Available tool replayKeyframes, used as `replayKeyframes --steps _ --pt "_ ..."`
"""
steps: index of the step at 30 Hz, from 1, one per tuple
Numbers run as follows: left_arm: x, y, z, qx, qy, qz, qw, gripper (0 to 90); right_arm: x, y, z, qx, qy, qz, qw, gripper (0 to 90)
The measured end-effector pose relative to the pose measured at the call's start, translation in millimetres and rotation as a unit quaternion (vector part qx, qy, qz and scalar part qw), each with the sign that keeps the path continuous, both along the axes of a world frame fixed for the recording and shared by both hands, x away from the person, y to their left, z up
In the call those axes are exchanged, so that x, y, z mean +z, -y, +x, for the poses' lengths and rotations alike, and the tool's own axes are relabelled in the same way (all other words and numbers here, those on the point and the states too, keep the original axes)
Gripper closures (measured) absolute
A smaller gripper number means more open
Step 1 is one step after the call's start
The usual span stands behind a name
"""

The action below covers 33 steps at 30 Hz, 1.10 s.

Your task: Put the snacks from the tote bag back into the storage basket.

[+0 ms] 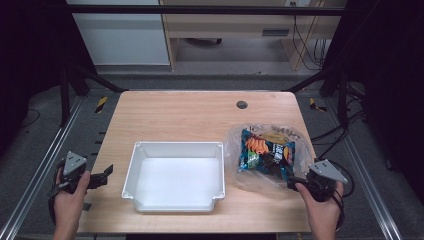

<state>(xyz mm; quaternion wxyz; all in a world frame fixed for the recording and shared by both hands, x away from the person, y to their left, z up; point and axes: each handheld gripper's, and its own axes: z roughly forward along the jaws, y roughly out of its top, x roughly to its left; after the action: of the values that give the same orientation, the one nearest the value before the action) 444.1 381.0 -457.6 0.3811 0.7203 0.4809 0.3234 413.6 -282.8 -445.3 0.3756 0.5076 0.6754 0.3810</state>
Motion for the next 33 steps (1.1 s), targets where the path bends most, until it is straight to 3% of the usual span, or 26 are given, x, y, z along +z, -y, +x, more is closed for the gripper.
replayKeyframes --steps 7,14,16,22,23,28,32,33 --pt "-0.5 0.3 -0.5 -0.001 -0.002 0.0 1.0 1.9 3.3 -6.5 0.9 0.019 -0.009 -0.007 0.9998 3.8" --pt "-1.2 1.0 -1.2 -0.004 -0.003 0.005 1.0 1.9 12.0 -14.2 11.4 0.061 -0.045 -0.03 0.9967 4.0" --pt "-1.3 1.1 -1.1 -0.005 -0.004 0.005 1.0 1.9 16.0 -18.5 19.2 0.086 -0.066 -0.037 0.9934 4.0" --pt "-1.6 2.1 -1.0 -0.007 -0.005 0.006 0.9999 1.9 25.7 -26.5 29.2 0.11 -0.093 -0.056 0.988 4.1" --pt "-1.6 2.3 -1.1 -0.008 -0.005 0.006 0.9999 1.9 30.0 -28.7 32.9 0.124 -0.102 -0.06 0.9852 4.3" --pt "-1.8 3.4 -0.8 -0.011 -0.006 0.007 0.9999 1.9 38.2 -32.1 39.3 0.136 -0.113 -0.082 0.9808 4.4" --pt "-1.8 3.4 -0.8 -0.012 -0.006 0.007 0.9999 1.9 45.0 -33.0 45.3 0.151 -0.129 -0.096 0.9753 4.4" --pt "-1.8 3.3 -0.8 -0.012 -0.006 0.007 0.9999 1.9 48.7 -33.4 47.7 0.156 -0.137 -0.105 0.9725 4.4"
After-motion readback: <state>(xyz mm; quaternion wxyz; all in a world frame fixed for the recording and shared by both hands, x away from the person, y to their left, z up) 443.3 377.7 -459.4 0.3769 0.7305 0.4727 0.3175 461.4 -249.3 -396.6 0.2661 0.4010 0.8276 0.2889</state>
